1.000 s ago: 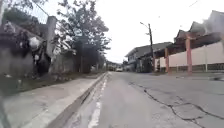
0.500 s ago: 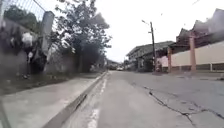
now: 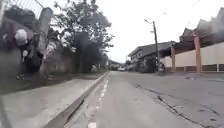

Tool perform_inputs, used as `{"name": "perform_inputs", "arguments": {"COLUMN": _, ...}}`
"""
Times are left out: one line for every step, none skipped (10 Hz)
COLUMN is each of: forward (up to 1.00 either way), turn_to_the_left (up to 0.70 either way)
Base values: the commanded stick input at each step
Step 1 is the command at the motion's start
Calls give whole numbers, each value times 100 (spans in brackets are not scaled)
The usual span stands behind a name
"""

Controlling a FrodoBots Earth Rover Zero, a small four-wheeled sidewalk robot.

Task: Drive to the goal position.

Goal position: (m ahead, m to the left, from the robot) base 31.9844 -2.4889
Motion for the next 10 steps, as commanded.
{"name": "perform_inputs", "arguments": {"forward": 70, "turn_to_the_left": -22}}
{"name": "perform_inputs", "arguments": {"forward": 70, "turn_to_the_left": -34}}
{"name": "perform_inputs", "arguments": {"forward": 70, "turn_to_the_left": -34}}
{"name": "perform_inputs", "arguments": {"forward": 70, "turn_to_the_left": -34}}
{"name": "perform_inputs", "arguments": {"forward": 70, "turn_to_the_left": -31}}
{"name": "perform_inputs", "arguments": {"forward": 70, "turn_to_the_left": -22}}
{"name": "perform_inputs", "arguments": {"forward": 70, "turn_to_the_left": -8}}
{"name": "perform_inputs", "arguments": {"forward": 70, "turn_to_the_left": 0}}
{"name": "perform_inputs", "arguments": {"forward": 70, "turn_to_the_left": 0}}
{"name": "perform_inputs", "arguments": {"forward": 70, "turn_to_the_left": 0}}
